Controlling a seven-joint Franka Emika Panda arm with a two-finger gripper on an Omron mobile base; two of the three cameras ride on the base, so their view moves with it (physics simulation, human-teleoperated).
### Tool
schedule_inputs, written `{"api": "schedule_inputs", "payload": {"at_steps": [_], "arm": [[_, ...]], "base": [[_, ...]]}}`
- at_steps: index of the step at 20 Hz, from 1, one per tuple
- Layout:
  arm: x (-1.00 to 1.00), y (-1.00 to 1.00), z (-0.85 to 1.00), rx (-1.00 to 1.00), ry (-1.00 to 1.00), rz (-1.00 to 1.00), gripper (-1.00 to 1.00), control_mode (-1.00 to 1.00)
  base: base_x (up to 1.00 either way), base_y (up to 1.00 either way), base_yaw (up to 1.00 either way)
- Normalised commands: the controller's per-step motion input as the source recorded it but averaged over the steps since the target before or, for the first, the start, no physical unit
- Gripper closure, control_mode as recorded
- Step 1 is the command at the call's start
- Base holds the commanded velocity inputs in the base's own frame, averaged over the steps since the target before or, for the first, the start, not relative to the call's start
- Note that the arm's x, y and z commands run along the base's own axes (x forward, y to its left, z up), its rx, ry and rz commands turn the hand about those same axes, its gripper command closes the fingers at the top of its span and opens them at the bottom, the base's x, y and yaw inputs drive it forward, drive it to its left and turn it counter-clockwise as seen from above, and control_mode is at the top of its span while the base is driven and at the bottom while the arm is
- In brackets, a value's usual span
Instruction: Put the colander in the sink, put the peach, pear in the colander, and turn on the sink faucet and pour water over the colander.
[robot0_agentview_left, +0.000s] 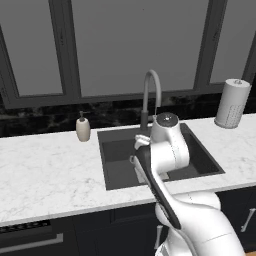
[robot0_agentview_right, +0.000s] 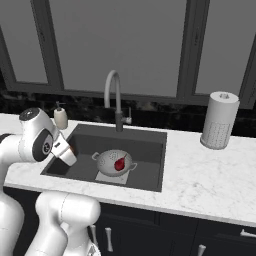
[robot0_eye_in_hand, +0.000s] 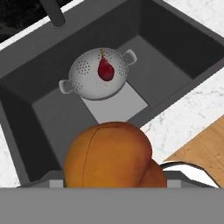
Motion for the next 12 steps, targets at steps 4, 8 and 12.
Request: {"api": "schedule_inputs", "payload": {"at_steps": [4,8,12], "arm": [[0.29,0.03,-0.23,0.00,0.00,0.00,1.00,-1.00],[0.34,0.00,-0.22,0.00,0.00,0.00,1.00,-1.00],[0.39,0.00,-0.22,0.00,0.00,0.00,1.00,-1.00]], "base": [[0.00,0.00,0.00],[0.00,0.00,0.00],[0.00,0.00,0.00]]}}
